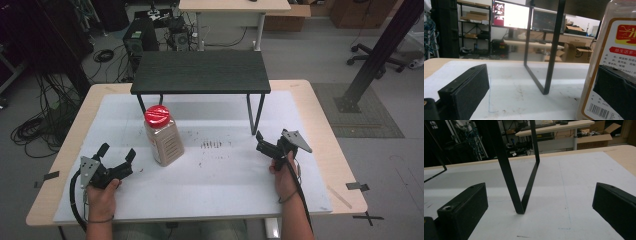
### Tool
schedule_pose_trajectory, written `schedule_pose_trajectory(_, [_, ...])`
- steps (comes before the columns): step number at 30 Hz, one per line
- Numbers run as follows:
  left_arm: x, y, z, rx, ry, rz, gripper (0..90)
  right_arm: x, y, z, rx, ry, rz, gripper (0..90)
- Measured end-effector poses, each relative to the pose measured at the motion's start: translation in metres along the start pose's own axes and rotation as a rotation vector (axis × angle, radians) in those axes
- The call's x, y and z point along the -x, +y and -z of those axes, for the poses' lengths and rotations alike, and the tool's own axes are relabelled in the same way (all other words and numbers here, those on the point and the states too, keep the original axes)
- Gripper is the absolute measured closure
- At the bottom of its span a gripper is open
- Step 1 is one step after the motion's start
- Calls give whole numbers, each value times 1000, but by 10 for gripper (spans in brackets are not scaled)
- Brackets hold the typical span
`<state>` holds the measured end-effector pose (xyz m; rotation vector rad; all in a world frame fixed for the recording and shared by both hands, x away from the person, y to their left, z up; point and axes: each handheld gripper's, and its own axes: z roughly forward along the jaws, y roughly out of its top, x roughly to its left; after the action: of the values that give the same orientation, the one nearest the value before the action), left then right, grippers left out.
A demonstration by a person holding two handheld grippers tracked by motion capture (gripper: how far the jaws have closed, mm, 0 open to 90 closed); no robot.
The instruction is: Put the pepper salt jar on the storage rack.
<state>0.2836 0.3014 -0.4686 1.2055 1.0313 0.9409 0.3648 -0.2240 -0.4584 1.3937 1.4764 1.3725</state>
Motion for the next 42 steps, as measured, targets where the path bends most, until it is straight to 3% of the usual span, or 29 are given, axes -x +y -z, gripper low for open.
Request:
schedule_pose_trajectory(34, [0,1,0,8,-3,6,2,-1,0,0,-9,29,4,0])
schedule_pose_trajectory(42, [0,2,1,-17,-8,26,2,-1,0,-1,-9,41,7,0])
